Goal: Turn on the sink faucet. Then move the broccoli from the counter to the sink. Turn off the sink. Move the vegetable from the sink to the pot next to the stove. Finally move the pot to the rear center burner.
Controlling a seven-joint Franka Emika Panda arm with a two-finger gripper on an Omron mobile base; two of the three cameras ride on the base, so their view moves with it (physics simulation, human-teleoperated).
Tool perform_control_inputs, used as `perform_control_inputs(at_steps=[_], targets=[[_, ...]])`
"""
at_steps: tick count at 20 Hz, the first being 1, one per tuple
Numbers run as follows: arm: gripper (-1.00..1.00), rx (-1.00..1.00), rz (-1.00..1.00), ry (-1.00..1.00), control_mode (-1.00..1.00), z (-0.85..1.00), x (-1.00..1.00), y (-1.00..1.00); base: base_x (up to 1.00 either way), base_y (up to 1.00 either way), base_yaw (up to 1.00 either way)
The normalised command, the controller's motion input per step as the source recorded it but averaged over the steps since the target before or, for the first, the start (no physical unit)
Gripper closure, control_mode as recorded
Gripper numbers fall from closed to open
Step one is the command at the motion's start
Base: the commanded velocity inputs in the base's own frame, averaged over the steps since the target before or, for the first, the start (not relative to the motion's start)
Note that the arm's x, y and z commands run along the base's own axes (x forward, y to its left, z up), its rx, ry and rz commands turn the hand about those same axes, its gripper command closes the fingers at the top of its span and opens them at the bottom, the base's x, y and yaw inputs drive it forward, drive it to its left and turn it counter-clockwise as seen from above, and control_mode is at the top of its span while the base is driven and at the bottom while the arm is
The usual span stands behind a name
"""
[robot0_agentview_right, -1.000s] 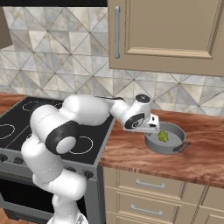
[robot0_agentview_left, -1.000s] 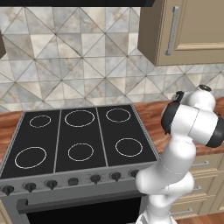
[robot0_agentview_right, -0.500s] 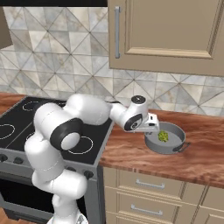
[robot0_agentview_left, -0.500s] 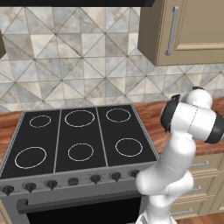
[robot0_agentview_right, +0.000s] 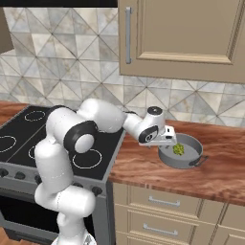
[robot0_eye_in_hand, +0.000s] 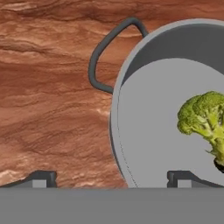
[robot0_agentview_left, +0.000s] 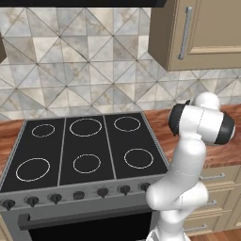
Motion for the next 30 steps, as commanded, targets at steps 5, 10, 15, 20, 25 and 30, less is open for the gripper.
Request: perform_control_inputs(at_steps=[5, 10, 15, 20, 25, 30], targets=[[-1.00, 0.00, 0.01, 0.04, -1.00, -0.19, 0.15, -0.03, 0.00, 0.00, 0.00], [-1.00, 0.00, 0.01, 0.05, -1.00, -0.19, 0.16, 0.00, 0.00, 0.00, 0.00], [-1.00, 0.00, 0.01, 0.06, -1.00, -0.10, 0.16, 0.00, 0.00, 0.00, 0.00], [-1.00, 0.01, 0.03, 0.04, -1.00, -0.07, 0.16, 0.00, 0.00, 0.00, 0.00], [-1.00, 0.00, 0.05, 0.04, -1.00, -0.19, 0.05, 0.00, 0.00, 0.00, 0.00], [-1.00, 0.02, 0.06, 0.03, -1.00, -0.20, 0.01, 0.00, 0.00, 0.00, 0.00]])
